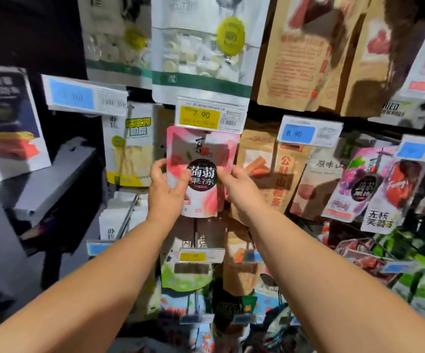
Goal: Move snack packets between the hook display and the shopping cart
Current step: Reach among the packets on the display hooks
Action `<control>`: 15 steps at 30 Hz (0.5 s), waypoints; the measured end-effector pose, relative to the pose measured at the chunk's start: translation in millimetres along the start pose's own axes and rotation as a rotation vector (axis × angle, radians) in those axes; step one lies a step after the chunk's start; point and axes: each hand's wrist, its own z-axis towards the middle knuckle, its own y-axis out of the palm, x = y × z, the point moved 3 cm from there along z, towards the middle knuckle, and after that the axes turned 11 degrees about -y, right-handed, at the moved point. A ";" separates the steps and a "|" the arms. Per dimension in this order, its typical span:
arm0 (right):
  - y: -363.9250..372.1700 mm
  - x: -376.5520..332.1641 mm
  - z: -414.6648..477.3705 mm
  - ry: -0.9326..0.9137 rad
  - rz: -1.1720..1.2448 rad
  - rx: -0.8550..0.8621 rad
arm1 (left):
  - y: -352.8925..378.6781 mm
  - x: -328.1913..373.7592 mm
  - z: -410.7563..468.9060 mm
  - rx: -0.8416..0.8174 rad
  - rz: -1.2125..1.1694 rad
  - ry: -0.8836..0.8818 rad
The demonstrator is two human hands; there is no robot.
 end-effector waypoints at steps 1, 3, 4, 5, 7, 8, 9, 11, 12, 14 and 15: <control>1.0 2.0 1.4 -0.028 -0.007 0.010 | -0.7 1.7 -1.8 0.015 0.048 0.021; 0.7 6.0 1.5 -0.062 0.044 0.047 | -0.4 5.7 -7.7 0.018 0.093 0.042; -0.5 6.9 -0.5 -0.065 0.105 0.074 | 0.2 8.1 -11.8 0.008 0.084 0.037; -1.9 8.1 -2.5 -0.070 0.156 0.094 | 1.8 8.3 -14.6 -0.009 0.060 0.030; -7.5 2.2 -11.5 -0.095 0.211 0.131 | 6.0 10.4 -22.3 -0.024 -0.020 0.020; -11.5 -1.0 -16.1 -0.101 0.225 0.148 | 7.7 11.4 -26.1 -0.026 -0.054 0.017; -15.1 -5.3 -21.0 -0.113 0.240 0.150 | 9.7 12.1 -29.6 -0.033 -0.082 0.013; -21.3 -10.0 -28.0 -0.148 0.251 0.144 | 13.2 13.6 -36.5 -0.046 -0.135 -0.003; -23.9 -13.2 -30.7 -0.162 0.247 0.142 | 14.6 13.2 -38.7 -0.044 -0.153 -0.007; -28.5 -17.9 -35.5 -0.194 0.227 0.142 | 16.1 13.4 -42.3 -0.034 -0.189 -0.015; -30.2 -20.8 -38.6 -0.205 0.217 0.140 | 16.3 14.4 -44.9 -0.031 -0.207 -0.015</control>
